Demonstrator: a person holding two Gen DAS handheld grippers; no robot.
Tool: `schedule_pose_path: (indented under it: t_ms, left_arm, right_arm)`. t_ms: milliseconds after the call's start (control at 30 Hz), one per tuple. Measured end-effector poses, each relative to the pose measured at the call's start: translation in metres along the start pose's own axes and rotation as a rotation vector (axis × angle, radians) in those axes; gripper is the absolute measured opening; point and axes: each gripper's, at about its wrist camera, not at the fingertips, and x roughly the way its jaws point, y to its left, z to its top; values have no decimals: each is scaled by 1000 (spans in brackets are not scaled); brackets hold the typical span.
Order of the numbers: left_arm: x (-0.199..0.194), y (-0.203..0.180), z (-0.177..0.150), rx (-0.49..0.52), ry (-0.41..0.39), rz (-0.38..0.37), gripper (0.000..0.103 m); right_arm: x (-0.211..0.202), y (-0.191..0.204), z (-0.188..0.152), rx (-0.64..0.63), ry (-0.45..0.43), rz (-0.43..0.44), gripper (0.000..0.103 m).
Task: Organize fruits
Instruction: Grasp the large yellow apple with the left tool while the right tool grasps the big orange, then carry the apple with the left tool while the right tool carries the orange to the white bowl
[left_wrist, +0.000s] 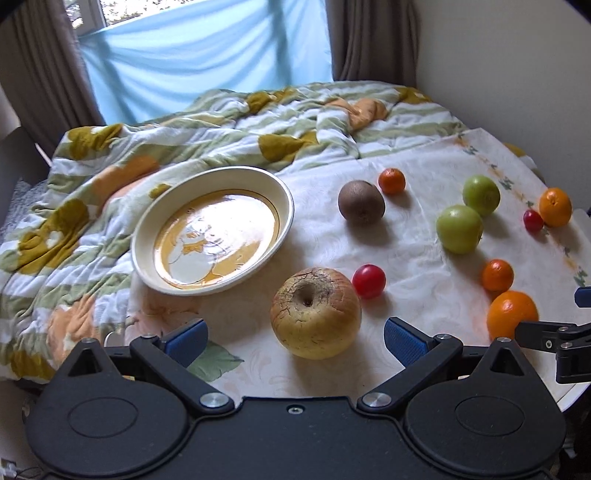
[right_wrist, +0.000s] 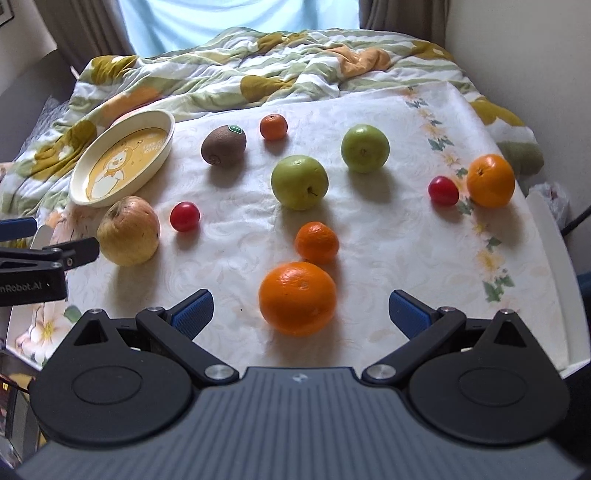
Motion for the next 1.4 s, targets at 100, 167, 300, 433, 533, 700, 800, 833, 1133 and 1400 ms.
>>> schedule_pose_path:
  t_ms: [100, 167, 300, 433, 533, 700, 800, 833, 1133, 1400]
  left_arm:
    - [18, 7, 5, 18, 25, -29, 103]
    - [28, 10, 6, 23, 42, -52, 101]
    - [48, 14, 9, 28, 80, -105, 100]
    - [64, 14, 12, 19, 113, -157, 93]
    - [72, 15, 12, 7, 137, -189, 85]
    - [75, 15, 11, -7, 140, -226, 77]
    - [73, 15, 8, -6, 129, -223, 77]
    - [72, 14, 8, -4, 127, -221, 77]
    - [67, 11, 1, -8, 113, -191, 77]
    - [50, 9, -12, -55, 85, -133, 77]
  right_arm:
    - [9, 8, -1, 42, -3, -27, 103]
    - [16, 11, -3, 70, -1, -45, 103]
    - [29, 14, -5, 128, 10, -88, 103]
    - [39, 14, -6, 167, 22, -131, 103]
    - [45, 14, -7, 182, 33, -151, 103]
    - [51, 16, -7, 197, 43, -171, 103]
    - [52, 16, -5, 191, 48, -187, 103]
    - [53, 16, -5, 186, 50, -190, 100]
    - [57, 16, -1, 156, 65, -187, 92]
    - [55, 16, 1, 105, 73, -114, 76]
